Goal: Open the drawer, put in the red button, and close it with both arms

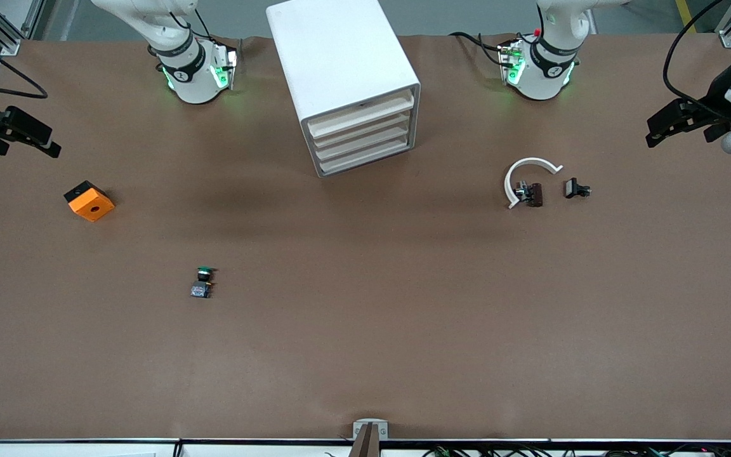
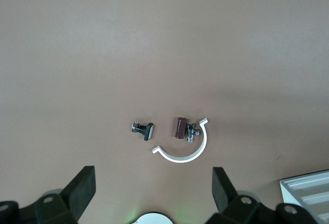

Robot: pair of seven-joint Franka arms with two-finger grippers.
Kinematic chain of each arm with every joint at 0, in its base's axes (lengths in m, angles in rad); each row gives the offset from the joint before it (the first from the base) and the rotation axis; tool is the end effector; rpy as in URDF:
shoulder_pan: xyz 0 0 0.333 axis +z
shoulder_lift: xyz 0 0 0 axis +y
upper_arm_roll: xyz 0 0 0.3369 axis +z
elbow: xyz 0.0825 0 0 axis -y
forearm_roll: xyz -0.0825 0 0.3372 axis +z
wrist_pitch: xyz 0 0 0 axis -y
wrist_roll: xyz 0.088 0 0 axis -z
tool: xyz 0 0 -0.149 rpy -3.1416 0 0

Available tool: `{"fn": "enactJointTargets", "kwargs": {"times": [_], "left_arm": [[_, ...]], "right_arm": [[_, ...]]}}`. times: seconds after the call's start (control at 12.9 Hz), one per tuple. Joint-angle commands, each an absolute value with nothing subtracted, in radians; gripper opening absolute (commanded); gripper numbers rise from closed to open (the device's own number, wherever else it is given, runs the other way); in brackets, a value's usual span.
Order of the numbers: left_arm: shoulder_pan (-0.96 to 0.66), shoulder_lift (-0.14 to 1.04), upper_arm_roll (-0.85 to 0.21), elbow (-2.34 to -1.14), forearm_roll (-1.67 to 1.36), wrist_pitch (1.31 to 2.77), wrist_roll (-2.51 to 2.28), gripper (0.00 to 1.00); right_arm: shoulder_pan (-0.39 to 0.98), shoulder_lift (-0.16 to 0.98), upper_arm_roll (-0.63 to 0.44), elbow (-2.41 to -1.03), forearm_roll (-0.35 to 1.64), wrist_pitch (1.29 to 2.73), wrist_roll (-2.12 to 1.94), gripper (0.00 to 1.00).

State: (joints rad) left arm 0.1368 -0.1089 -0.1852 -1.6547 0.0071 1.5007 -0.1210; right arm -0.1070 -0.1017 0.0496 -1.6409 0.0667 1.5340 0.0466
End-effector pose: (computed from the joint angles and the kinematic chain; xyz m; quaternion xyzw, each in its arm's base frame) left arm 0.4614 -0.0264 0.6141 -0.9989 -0.0372 0.0222 0.0155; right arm 0.4694 -0.0155 0.6204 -0.9982 0.0509 0.0025 0.0308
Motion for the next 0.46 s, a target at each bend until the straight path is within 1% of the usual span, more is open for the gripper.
{"fn": "enactJointTargets", "kwargs": {"times": [0.0, 0.39], "left_arm": [[0.143, -0.106, -0.181, -1.652, -0.009, 1.5, -0.104, 1.0], [0.14, -0.084, -0.183, -1.62, -0.008, 1.5, -0.106, 1.0]], "right_arm": [[-0.081, -0.118, 0.041, -1.657, 0.029, 1.54, 0.038, 1.0], [-0.069, -0.12, 0.038, -1.657, 0.023, 1.537, 0.04, 1.0]]}}
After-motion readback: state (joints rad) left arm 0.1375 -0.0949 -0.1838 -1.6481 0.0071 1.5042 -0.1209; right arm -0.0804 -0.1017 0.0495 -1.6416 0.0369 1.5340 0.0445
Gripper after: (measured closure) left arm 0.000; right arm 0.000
